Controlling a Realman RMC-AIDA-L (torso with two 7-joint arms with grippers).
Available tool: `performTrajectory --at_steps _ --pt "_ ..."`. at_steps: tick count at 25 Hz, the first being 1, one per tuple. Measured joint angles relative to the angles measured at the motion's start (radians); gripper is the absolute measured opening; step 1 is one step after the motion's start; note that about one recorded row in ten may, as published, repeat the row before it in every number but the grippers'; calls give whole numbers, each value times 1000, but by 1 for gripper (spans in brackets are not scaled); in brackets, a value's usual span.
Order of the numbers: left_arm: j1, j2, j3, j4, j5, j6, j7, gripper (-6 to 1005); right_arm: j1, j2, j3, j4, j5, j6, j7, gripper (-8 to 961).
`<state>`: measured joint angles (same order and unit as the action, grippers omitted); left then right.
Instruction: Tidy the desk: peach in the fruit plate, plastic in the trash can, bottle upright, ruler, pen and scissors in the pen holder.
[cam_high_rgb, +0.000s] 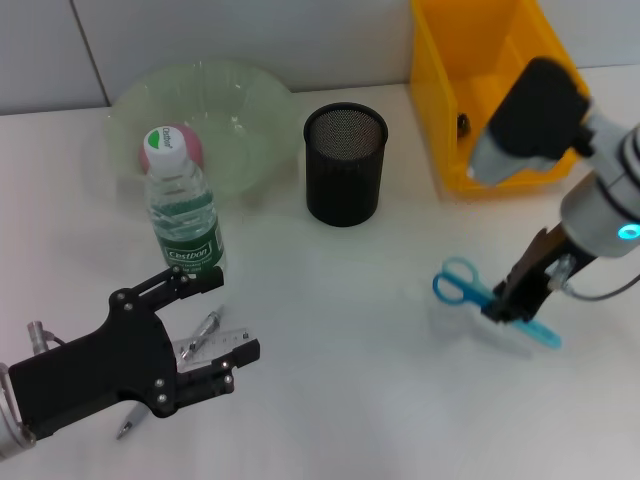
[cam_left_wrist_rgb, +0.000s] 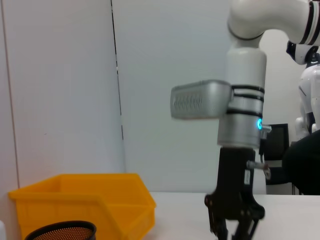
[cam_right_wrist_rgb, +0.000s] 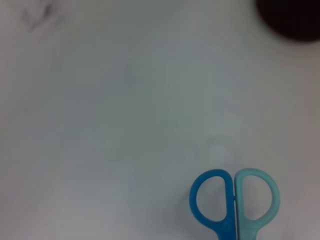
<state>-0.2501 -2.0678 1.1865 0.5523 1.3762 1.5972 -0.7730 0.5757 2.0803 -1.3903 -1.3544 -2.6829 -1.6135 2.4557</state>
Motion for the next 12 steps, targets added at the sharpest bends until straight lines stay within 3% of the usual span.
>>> performTrajectory --at_steps 2,6,10,12 --pt "-1 0 -2 -4 0 0 4 799 -29 -1 91 -68 37 16 -19 225" --pt "-1 0 -2 -5 -1 0 7 799 -62 0 157 -132 116 65 -62 224" --pt "-1 0 -3 -6 -3 7 8 799 -103 1 199 -179 230 206 -133 229" --pt "-1 0 -4 -6 -3 9 8 799 -118 1 204 -140 373 349 -235 232"
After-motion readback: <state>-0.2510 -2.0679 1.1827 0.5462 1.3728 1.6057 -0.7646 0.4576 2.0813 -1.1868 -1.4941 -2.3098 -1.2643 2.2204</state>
